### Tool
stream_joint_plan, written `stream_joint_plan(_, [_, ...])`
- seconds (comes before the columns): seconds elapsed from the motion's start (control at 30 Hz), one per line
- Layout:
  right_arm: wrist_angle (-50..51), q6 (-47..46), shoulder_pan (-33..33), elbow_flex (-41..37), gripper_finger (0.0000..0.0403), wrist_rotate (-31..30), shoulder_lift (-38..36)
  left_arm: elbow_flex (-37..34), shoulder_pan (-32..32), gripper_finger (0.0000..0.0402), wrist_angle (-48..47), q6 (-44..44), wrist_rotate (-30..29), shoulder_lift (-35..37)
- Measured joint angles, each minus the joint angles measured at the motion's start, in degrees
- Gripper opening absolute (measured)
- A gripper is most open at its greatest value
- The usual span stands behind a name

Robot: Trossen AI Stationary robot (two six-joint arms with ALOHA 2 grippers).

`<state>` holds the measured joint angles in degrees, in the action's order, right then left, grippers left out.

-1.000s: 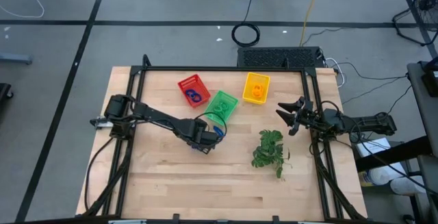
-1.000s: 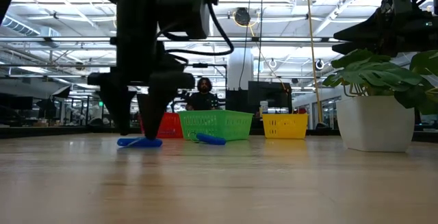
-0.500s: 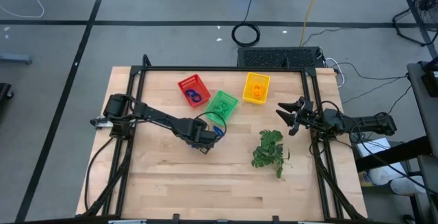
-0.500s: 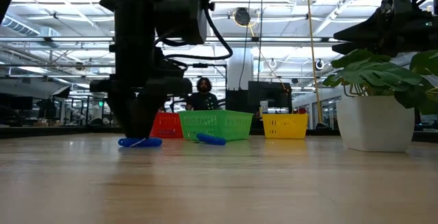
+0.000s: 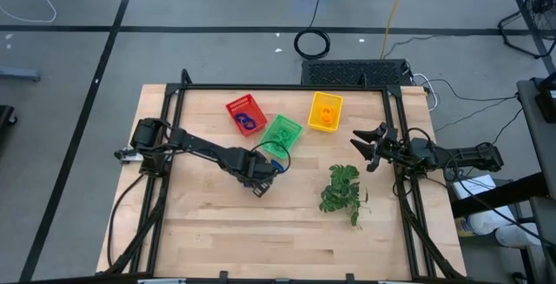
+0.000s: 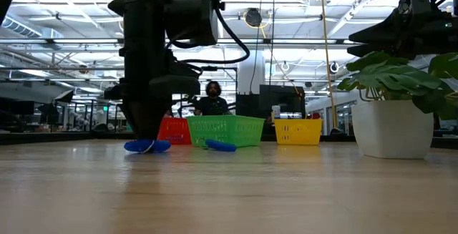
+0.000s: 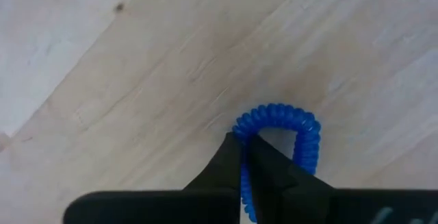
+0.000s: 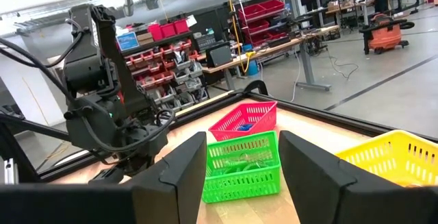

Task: Sort spring keychains
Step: Put the blue spring keychain into the red bin

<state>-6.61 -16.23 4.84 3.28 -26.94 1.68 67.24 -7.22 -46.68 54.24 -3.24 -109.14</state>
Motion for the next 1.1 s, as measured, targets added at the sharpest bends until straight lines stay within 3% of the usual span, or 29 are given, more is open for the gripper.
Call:
stream_joint_plan(0.57, [0.0,0.0,0.0,0.0,0.0171,0.0,0.0,2.2,-4.2,0.0006,-10.5,-14.1,0.6,14.6])
stream_joint_plan(1.1, [0.0,0.0,0.0,0.0,0.0171,0.0,0.0,2.4,-8.6,0.0005,-27.4,-20.9,0.6,27.3])
